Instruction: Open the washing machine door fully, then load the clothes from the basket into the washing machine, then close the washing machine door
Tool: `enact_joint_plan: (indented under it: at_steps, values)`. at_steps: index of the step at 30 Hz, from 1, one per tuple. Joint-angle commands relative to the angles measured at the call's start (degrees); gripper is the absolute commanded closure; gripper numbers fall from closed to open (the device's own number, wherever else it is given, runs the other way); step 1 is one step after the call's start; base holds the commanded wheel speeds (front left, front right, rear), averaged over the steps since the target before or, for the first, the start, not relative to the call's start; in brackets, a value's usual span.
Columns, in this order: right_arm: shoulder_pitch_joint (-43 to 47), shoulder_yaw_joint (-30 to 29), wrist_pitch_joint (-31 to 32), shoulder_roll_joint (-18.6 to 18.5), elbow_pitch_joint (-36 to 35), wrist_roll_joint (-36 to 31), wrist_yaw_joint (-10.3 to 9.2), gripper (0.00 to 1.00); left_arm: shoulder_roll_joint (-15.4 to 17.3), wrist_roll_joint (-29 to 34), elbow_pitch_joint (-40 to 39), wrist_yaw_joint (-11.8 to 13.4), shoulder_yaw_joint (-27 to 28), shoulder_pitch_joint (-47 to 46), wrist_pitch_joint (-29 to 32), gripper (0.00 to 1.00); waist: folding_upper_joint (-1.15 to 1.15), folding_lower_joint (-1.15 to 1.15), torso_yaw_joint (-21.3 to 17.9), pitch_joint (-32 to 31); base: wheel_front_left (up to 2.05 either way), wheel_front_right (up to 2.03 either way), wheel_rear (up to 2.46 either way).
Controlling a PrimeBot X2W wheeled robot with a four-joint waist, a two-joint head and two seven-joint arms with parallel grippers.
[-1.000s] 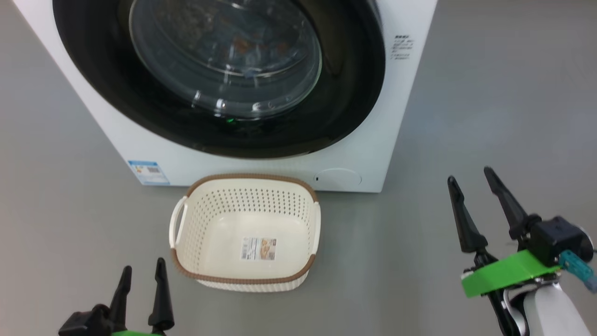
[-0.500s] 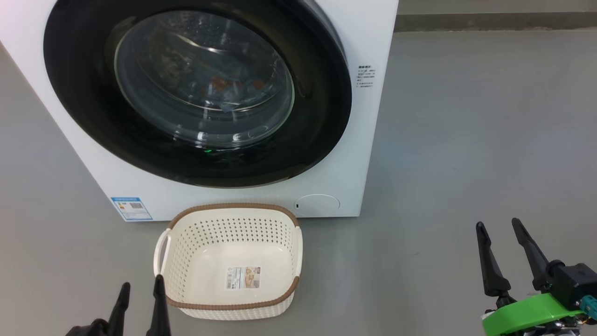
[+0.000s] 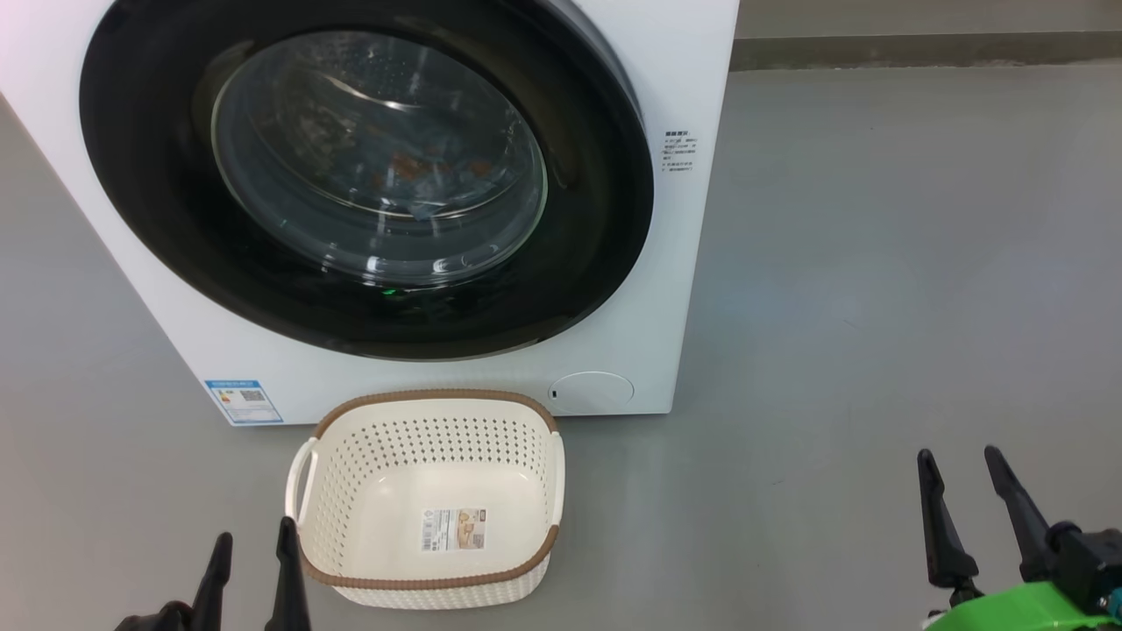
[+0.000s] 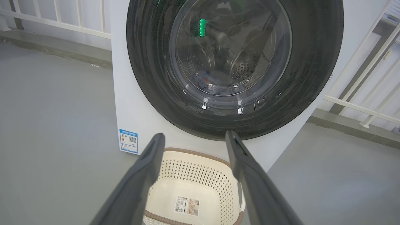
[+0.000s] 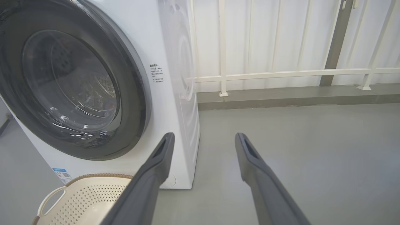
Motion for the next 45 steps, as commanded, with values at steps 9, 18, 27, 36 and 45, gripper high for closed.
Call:
enact_joint_plan:
  at_steps: [9, 18, 27, 36, 45]
  values:
    - [0.77, 0.31, -0.26, -0.41, -0.52, -1.58, -0.32, 0.0, 0.94, 0.81, -1.31, -0.23, 2.2, -0.07, -0.52, 0.0, 0.0, 0.0, -0.33, -0.22, 0.0, 0.0, 0.0]
    - [1.0, 0.19, -0.26, -0.33, 0.04, -1.79, -0.32, 0.0, 0.94, 1.59, -1.14, 0.15, 1.82, 0.28, -0.52, 0.0, 0.0, 0.0, -0.48, -0.43, 0.0, 0.0, 0.0]
    - [1.25, 0.18, -0.26, -0.67, 0.82, -2.45, -0.32, 0.0, 0.94, 1.88, -1.34, 0.19, 1.51, 0.33, -0.52, 0.0, 0.0, 0.0, -0.05, -0.29, 0.0, 0.0, 0.0]
    - [1.1, 0.27, -0.26, -1.05, 1.18, -2.71, -0.32, 0.0, 0.94, 2.56, -1.6, 0.26, 1.43, 0.39, -0.52, 0.0, 0.0, 0.0, 0.49, -0.01, 0.0, 0.0, 0.0]
    - [1.05, 0.34, -0.26, -1.15, 1.15, -2.73, -0.32, 0.0, 0.94, 3.07, -1.42, 0.5, 1.62, 0.5, -0.52, 0.0, 0.0, 0.0, 0.79, 0.31, 0.0, 0.0, 0.0]
